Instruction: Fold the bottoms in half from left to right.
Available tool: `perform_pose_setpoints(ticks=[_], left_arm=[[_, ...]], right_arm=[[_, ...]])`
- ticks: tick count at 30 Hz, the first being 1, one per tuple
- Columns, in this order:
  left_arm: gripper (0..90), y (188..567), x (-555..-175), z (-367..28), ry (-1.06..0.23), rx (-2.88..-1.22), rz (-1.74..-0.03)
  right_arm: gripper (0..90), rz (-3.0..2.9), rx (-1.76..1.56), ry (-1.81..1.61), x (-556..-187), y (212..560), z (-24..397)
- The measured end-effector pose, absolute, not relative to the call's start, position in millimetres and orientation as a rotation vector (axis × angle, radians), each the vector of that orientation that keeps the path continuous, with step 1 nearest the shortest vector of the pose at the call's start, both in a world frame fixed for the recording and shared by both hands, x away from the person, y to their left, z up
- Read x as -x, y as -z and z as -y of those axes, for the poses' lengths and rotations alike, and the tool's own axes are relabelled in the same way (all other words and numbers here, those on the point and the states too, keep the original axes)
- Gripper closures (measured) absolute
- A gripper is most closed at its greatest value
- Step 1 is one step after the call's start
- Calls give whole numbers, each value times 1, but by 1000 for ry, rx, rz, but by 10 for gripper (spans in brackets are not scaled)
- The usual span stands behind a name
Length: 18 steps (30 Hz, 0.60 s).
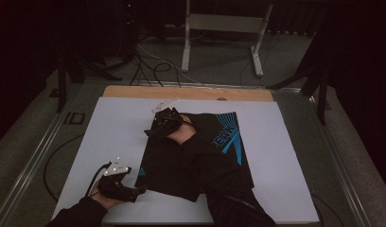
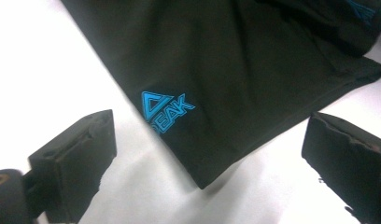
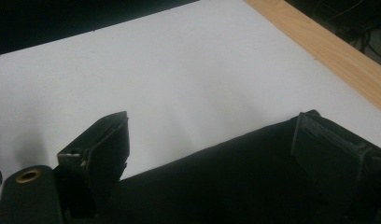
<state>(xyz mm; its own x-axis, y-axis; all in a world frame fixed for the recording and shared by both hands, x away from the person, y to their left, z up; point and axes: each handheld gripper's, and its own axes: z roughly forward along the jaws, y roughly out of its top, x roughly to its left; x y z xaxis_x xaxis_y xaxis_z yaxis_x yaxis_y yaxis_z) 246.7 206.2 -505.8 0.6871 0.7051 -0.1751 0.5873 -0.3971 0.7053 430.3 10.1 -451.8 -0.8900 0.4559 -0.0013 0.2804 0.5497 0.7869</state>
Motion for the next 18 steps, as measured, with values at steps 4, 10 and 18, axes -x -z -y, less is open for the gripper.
perform_pose_setpoints(ticks=[4, 10, 18], left_arm=[[122, 509, -247, -201, -180, -2175, -982], [264, 514, -246, -197, -252, -2269, -960], [454, 513, -245, -194, -312, -2270, -1004]], right_arm=[[115, -2586, -619, -1255, -431, 455, -14], [115, -2596, -615, -1256, -431, 459, -18], [115, -2598, -619, -1259, -431, 462, -20]])
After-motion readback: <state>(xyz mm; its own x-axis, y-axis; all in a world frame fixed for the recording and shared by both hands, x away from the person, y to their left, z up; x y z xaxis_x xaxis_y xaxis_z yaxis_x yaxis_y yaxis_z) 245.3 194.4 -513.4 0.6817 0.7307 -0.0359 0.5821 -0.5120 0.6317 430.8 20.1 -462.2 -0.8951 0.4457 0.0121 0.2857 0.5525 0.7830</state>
